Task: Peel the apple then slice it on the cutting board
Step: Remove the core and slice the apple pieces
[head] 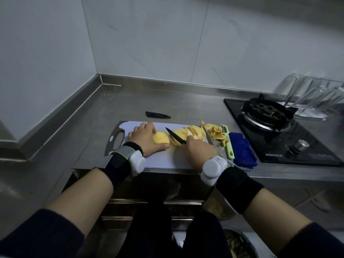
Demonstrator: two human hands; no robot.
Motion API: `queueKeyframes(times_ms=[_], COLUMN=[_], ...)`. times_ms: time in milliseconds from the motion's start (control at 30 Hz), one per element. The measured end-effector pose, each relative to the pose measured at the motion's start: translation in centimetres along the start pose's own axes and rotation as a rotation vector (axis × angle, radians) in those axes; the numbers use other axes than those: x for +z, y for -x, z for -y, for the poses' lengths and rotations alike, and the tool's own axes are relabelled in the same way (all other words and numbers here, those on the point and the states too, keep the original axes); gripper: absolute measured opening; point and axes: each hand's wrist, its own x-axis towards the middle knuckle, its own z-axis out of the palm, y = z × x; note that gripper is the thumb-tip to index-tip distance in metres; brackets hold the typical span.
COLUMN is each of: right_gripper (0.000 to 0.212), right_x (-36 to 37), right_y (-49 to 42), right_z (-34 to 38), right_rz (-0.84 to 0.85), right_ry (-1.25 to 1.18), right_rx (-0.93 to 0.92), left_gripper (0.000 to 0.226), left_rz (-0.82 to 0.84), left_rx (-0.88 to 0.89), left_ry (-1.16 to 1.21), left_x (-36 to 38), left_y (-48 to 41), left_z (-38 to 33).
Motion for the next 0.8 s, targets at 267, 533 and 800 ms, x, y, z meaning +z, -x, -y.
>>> queueKeyframes(times_ms=[267,533,800], right_gripper=[0.027,0.024,0.036], right_x=[0.9,1.1,0.8], right_y=[-0.3,-0.7,-0.3], right_z=[0.6,-0.1,-0.2], right_rz=[-0.003,-0.018,-0.065], right_ry=[-0.061,-0.005,0.025], right_rx=[-0.011,0.034,-0.025], left_gripper=[0.044,0.044,0.027], left_rz=[0.049,0.017,-0.069], left_rx=[0.191,0.243,0.202], left_ry=[0.426,0.423,0.544], left_x=[-0.2,0.9,1.4], left_y=[-0.1,-0.8,-0.7], left_z=[1.7,0.8,1.2])
